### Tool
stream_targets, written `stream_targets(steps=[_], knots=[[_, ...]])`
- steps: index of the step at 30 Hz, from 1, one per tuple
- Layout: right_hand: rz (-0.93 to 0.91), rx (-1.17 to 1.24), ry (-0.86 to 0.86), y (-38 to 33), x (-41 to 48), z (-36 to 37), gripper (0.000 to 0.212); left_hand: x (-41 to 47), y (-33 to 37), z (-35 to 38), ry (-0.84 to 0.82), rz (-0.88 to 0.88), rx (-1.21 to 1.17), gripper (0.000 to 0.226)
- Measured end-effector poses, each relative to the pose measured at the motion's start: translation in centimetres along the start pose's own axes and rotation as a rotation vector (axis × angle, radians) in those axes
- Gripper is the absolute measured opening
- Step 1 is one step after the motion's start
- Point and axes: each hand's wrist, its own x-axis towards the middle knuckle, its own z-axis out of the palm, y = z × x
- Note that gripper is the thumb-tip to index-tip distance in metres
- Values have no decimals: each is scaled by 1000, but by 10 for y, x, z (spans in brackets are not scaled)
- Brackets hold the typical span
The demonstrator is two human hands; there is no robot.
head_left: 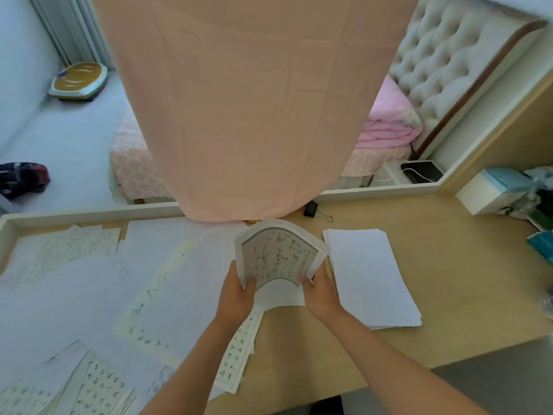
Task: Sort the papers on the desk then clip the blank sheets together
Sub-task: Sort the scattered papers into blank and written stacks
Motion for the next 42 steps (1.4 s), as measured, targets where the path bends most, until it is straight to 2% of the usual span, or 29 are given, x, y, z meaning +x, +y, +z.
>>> stream_targets(steps=[5,7,10,14,17,20,25,27,29,31,35,37,39,42], knots=[[38,30,77,1,26,-33,28,21,18,24,99,-169,75,13],[97,88,125,5,42,-60,21,34,34,43,99,-198,93,14],[180,114,181,28,65,-106,25,48,52,91,6,-286,114,21],[319,50,185,73,84,-160,29,62,57,167,-157,-426,151,31],[397,-24,177,106,93,-191,32,68,59,215,-217,-504,154,39],[427,-105,138,134,103,-212,38,69,54,250,-288,-570,182,46],[455,-372,7,160,110,-234,57,73,20,282,-306,-699,358,79],[460,-420,-29,168,110,-241,59,72,17,287,-277,-695,337,83],[458,-339,-44,173,110,-244,58,69,26,292,-230,-667,257,80],[447,-274,-54,173,108,-244,67,67,32,297,-231,-646,179,75],[473,-271,-113,168,105,-244,78,68,40,299,-256,-642,104,94],[471,-353,-121,161,106,-244,78,71,44,293,-264,-635,131,101],[399,-479,-60,148,110,-241,74,74,46,281,-215,-600,242,97],[231,-489,-41,124,116,-218,64,81,45,253,-121,-552,309,79]])
